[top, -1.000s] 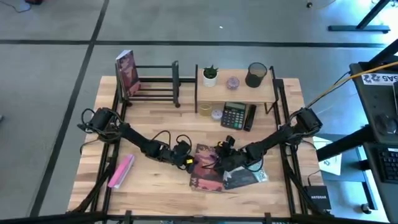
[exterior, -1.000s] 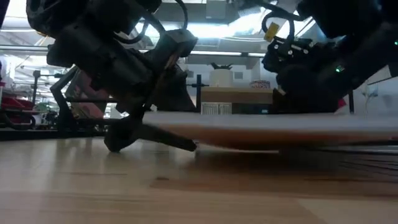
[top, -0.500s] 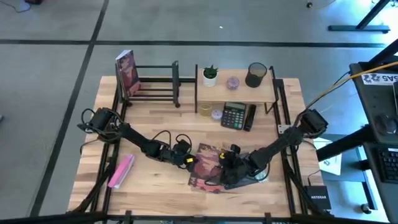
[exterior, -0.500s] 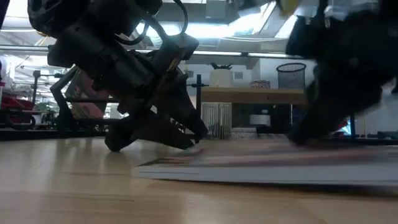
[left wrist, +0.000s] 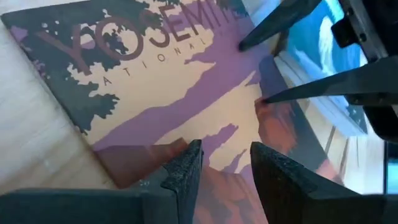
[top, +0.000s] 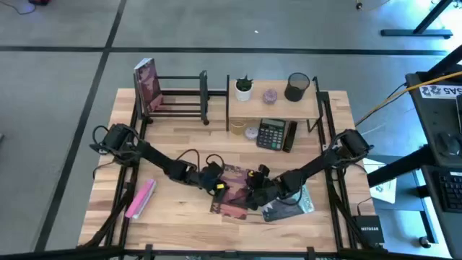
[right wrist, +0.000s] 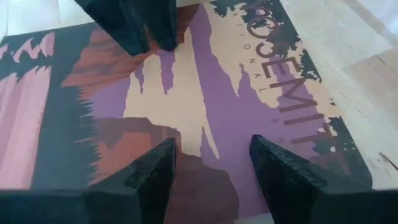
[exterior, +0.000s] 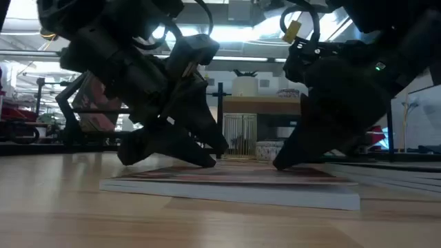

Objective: Stock shelves
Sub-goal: Put the purple book into the book holder

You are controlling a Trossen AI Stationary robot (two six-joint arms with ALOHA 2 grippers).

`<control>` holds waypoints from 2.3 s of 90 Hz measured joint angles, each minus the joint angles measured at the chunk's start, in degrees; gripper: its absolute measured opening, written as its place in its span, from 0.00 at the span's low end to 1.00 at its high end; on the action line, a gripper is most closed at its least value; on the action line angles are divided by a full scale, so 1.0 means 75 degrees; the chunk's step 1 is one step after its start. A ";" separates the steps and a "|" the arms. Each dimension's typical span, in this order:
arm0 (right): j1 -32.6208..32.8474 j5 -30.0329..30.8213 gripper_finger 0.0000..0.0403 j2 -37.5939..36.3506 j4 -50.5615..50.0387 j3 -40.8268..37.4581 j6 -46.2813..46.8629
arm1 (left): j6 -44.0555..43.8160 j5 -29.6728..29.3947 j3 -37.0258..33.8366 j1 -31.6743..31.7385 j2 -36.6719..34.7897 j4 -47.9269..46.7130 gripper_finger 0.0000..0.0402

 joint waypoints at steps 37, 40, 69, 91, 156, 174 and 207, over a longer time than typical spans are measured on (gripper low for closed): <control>0.0263 -0.0129 0.49 -0.0026 -0.0262 0.0000 0.0169 | 0.0299 0.1021 -0.0039 0.0367 -0.0687 -0.2336 0.31; 0.0284 -0.0121 0.49 -0.0026 -0.0262 -0.0001 0.0171 | 0.0268 0.1004 -0.0038 0.0344 -0.0680 -0.2349 0.31; 0.0364 -0.0050 0.49 -0.0023 -0.0204 -0.0020 0.0219 | -0.0217 0.1220 -0.0332 0.0211 -0.0371 -0.1162 0.31; 0.0367 0.0009 0.49 -0.0015 0.0044 -0.0058 -0.0121 | -0.0357 0.1261 -0.0417 0.0124 -0.0168 -0.0379 0.31; 0.0099 0.0141 0.49 0.0039 0.0867 -0.0055 -0.0943 | -0.0380 0.0701 -0.0341 0.0080 0.0264 0.0567 0.27; 0.0112 0.0307 0.49 0.0057 0.1057 -0.0061 -0.1087 | -0.0415 0.0550 -0.0338 0.0083 0.0253 0.0520 0.03; 0.0888 0.1066 0.49 -0.1165 0.0746 -0.0055 -0.1447 | 0.0032 -0.1220 -0.0359 -0.0311 -0.1808 -0.2047 0.00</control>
